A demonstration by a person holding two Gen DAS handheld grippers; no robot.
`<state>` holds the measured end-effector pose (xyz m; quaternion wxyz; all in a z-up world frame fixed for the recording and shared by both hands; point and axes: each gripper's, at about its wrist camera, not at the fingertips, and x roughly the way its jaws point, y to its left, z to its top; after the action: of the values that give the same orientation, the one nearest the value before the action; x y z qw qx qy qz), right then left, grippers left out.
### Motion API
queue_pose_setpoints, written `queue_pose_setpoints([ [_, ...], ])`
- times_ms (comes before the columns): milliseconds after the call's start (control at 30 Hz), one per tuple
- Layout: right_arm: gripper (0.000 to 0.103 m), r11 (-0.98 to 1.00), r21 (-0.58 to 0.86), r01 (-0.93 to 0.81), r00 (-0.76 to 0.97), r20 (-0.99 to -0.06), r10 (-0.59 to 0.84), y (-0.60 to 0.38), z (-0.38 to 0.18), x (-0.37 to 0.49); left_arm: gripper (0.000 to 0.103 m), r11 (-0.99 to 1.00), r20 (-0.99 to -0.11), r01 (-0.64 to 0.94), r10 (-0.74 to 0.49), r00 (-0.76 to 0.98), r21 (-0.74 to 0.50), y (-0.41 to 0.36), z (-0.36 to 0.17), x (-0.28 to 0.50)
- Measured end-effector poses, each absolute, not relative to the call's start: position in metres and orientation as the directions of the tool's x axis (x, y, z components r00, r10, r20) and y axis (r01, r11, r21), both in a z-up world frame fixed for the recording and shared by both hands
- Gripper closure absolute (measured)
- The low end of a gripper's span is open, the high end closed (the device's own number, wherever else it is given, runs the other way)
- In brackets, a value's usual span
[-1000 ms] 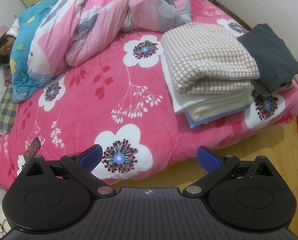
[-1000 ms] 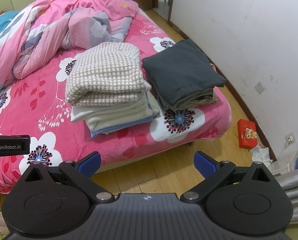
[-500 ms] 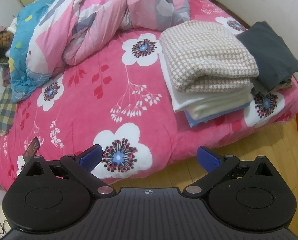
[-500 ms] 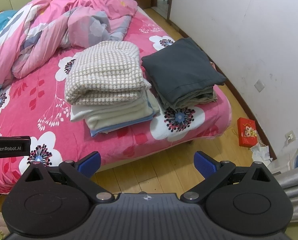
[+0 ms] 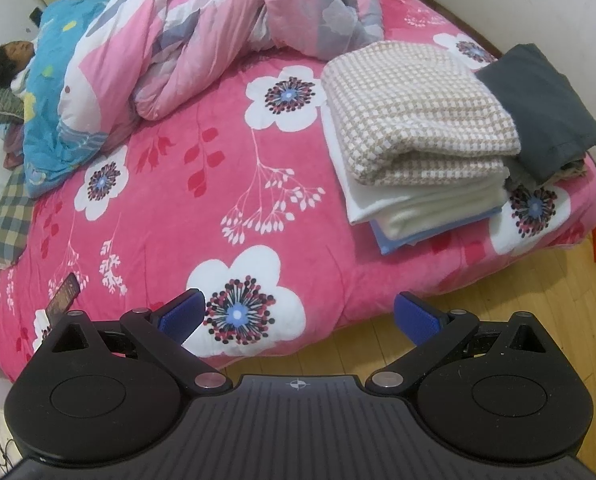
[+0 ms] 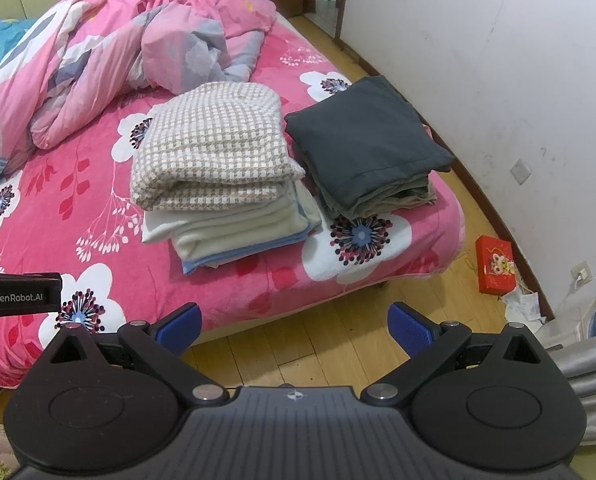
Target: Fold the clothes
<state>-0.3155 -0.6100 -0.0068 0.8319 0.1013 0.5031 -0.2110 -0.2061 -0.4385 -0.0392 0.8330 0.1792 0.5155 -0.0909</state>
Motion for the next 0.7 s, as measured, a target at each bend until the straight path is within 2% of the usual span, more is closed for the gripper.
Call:
queue_pose_setpoints([
  [700, 0.001, 0.892, -0.046, 0.449, 0.405, -0.88, -0.249, -0.6086, -0.0059, -0.3142, 0.001, 0.923, -0.89, 0.327, 0.036, 0.454, 0.204, -0.4393, -0.0384, -0.2046],
])
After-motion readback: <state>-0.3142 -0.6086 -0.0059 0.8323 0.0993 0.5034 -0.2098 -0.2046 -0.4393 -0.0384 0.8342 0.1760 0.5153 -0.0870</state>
